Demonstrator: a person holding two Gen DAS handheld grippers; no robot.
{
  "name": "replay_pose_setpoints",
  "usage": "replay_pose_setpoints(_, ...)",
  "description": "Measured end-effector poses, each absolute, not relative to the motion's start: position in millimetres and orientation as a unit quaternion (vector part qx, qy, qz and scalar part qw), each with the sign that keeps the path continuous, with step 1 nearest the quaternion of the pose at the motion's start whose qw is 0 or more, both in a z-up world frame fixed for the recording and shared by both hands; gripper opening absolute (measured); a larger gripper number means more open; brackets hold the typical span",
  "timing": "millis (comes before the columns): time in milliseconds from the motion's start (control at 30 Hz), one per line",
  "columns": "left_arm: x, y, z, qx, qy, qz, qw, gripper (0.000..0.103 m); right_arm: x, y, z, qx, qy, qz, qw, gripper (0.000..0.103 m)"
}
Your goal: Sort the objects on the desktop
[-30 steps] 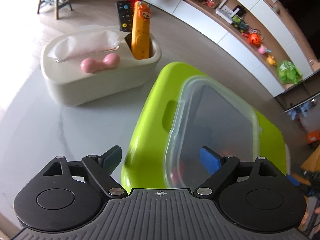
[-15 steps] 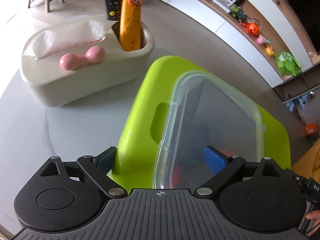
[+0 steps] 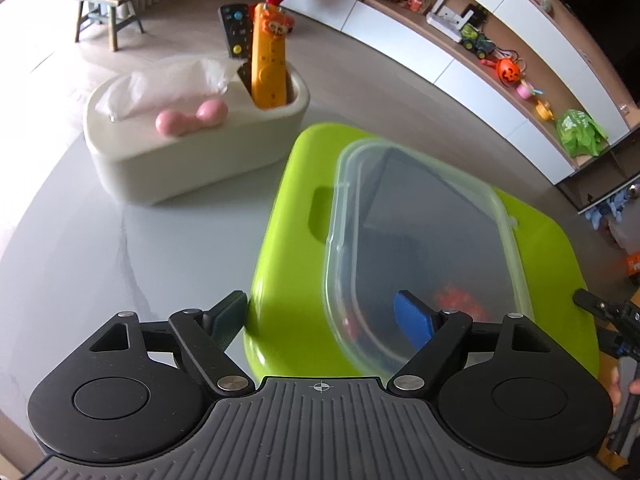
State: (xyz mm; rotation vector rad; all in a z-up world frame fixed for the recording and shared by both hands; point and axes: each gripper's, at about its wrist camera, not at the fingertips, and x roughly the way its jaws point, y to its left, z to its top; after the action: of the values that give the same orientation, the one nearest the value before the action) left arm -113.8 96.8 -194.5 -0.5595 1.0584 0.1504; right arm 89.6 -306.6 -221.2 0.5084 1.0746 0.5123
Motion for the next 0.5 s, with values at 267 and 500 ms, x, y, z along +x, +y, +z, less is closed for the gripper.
replay_pose_setpoints(267, -139.8, 150.0, -190.4, -0.383, 0.441, 0.094, 0.806, 0.094, 88.5, -303.1, -231.1, 0.200, 0.528, 0.259, 0.783, 0.072)
replay_pose_setpoints(500, -81.3, 182.3, -229.7, -0.434, 0.476, 0.037, 0.764, 0.094, 76.2, -304.9, -228.4, 0.184, 0.537, 0.256, 0.783, 0.081)
